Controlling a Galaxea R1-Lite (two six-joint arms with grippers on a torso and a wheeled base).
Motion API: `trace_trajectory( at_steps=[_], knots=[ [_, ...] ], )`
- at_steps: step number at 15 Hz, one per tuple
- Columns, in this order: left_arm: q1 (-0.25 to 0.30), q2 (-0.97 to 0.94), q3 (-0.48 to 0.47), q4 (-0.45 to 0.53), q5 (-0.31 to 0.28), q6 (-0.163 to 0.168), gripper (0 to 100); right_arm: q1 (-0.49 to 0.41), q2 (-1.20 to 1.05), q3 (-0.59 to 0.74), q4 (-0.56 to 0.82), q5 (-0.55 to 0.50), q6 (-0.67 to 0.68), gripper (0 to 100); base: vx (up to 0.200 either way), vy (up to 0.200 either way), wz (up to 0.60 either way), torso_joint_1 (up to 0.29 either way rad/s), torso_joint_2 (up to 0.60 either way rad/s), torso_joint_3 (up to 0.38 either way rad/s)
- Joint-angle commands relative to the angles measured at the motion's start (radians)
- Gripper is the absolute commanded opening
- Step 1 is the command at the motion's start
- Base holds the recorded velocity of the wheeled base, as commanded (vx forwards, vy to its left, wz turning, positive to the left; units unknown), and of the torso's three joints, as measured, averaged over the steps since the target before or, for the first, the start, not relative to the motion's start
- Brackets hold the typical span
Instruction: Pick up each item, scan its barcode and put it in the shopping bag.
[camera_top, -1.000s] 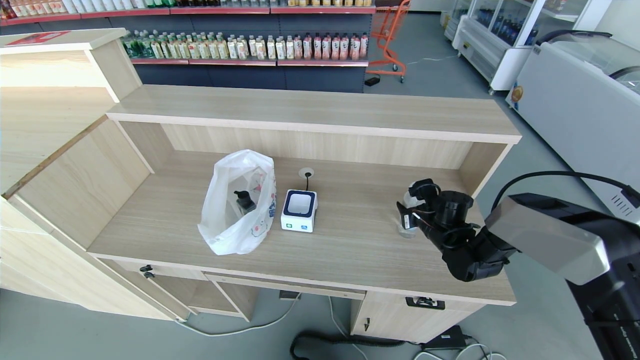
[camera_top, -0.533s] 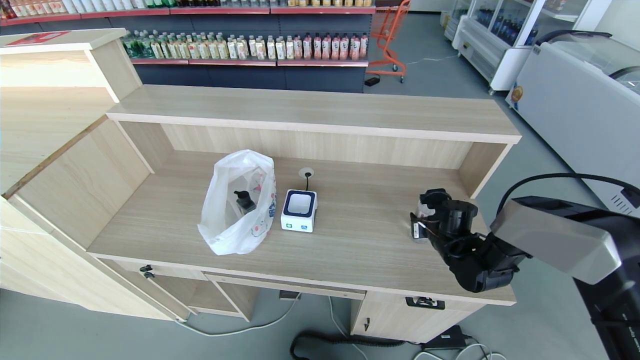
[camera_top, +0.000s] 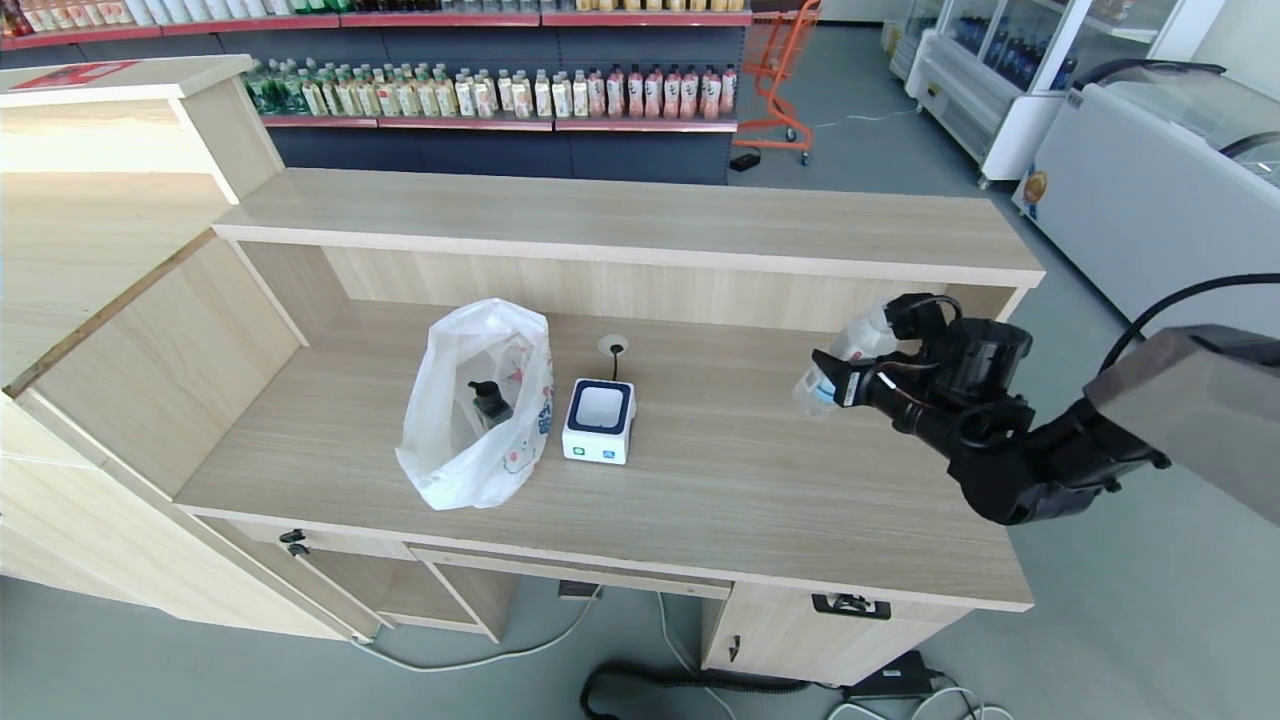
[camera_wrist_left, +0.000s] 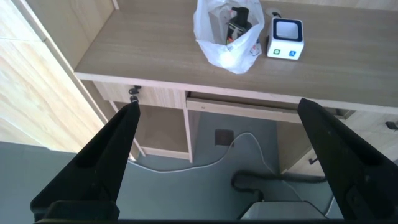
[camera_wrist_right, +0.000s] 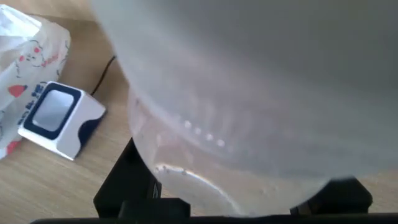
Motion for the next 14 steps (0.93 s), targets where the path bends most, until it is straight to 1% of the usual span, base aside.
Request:
trace_trajectory(
  at_steps=[1, 3, 4, 5, 6, 7, 8, 12, 13, 14],
  knots=[
    [0.000, 0.000, 0.000, 0.000, 0.000, 0.000, 100, 0.041, -0.239, 0.071, 0.176, 0.100, 0.179, 0, 0.000, 0.000, 0.00, 0.000, 0.00, 0.000],
    [0.000, 0.000, 0.000, 0.000, 0.000, 0.000, 100, 0.076, -0.362, 0.074, 0.403, 0.106, 0.317, 0, 0.000, 0.000, 0.00, 0.000, 0.00, 0.000],
    [0.000, 0.000, 0.000, 0.000, 0.000, 0.000, 100, 0.082, -0.404, 0.071, 0.475, 0.136, 0.351, 0, 0.000, 0.000, 0.00, 0.000, 0.00, 0.000],
    [-0.002, 0.000, 0.000, 0.000, 0.000, 0.000, 100, 0.082, -0.433, 0.070, 0.507, 0.210, 0.362, 0, 0.000, 0.000, 0.00, 0.000, 0.00, 0.000],
    [0.000, 0.000, 0.000, 0.000, 0.000, 0.000, 100, 0.082, -0.453, 0.070, 0.521, 0.267, 0.362, 0, 0.000, 0.000, 0.00, 0.000, 0.00, 0.000],
    [0.000, 0.000, 0.000, 0.001, 0.000, 0.000, 100, 0.081, -0.483, 0.070, 0.541, 0.356, 0.362, 0, 0.000, 0.000, 0.00, 0.000, 0.00, 0.000],
    [-0.002, 0.000, 0.000, 0.000, 0.000, 0.000, 100, 0.081, -0.505, 0.070, 0.549, 0.413, 0.362, 0, 0.000, 0.000, 0.00, 0.000, 0.00, 0.000],
    [0.000, 0.000, 0.000, 0.000, 0.000, 0.000, 100, 0.087, -0.606, 0.151, 0.552, 0.699, 0.351, 0, 0.000, 0.000, 0.00, 0.000, 0.00, 0.000],
    [0.000, 0.000, 0.000, 0.000, 0.000, 0.000, 100, 0.087, -0.617, 0.174, 0.552, 0.745, 0.333, 0, 0.000, 0.000, 0.00, 0.000, 0.00, 0.000],
    [0.000, 0.000, 0.000, 0.000, 0.000, 0.000, 100, 0.096, -0.631, 0.206, 0.552, 0.764, 0.288, 0, 0.000, 0.000, 0.00, 0.000, 0.00, 0.000]
  ],
)
